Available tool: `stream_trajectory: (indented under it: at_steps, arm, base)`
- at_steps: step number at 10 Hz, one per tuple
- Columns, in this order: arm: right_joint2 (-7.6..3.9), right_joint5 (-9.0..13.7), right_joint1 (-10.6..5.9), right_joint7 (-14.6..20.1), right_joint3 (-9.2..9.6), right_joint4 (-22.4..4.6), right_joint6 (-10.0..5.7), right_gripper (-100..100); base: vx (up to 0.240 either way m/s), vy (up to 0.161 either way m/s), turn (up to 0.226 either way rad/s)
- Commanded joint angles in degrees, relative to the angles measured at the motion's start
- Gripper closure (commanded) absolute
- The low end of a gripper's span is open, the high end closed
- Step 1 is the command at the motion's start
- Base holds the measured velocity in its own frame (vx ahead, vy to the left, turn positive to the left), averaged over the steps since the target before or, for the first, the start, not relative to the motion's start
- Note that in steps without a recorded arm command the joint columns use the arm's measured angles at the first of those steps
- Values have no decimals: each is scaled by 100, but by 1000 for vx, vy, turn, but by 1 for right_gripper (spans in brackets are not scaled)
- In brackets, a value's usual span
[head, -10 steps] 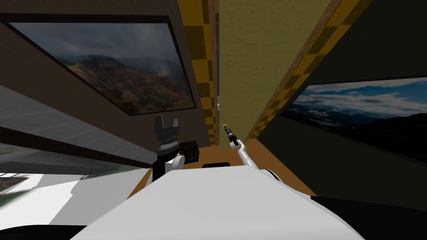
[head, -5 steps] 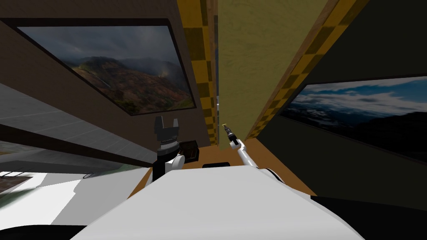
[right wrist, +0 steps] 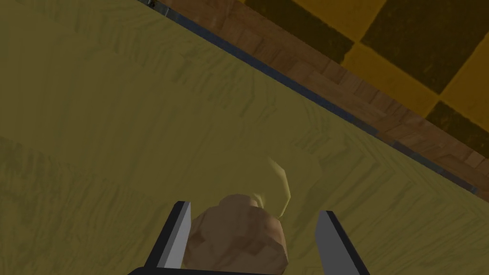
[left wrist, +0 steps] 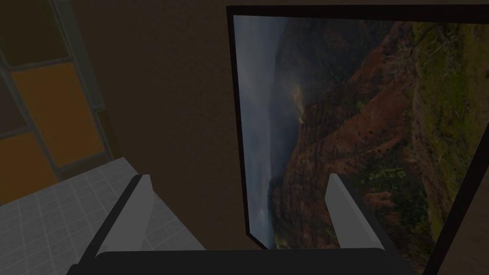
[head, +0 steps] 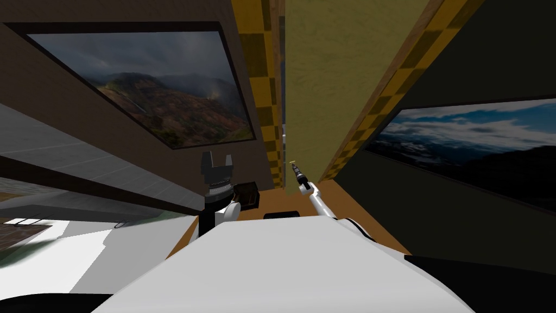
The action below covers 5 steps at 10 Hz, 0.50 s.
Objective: Pull the door open
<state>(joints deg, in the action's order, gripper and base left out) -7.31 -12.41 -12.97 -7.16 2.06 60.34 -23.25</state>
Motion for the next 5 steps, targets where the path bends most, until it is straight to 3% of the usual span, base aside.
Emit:
stream_trajectory:
  at_steps: [1, 3, 4, 5]
  arm:
    - [62, 77, -53, 166, 135, 9, -60, 100]
    - [-34, 427, -89, 550, 331, -13, -76, 100]
    - [-34, 427, -89, 643, 331, -13, -76, 100]
    - [-82, 602, -108, 856, 428, -25, -83, 100]
  base:
    - [-15, -6, -8]
    - [-35, -24, 20]
    - [-29, -19, 31]
    - [-31, -4, 19]
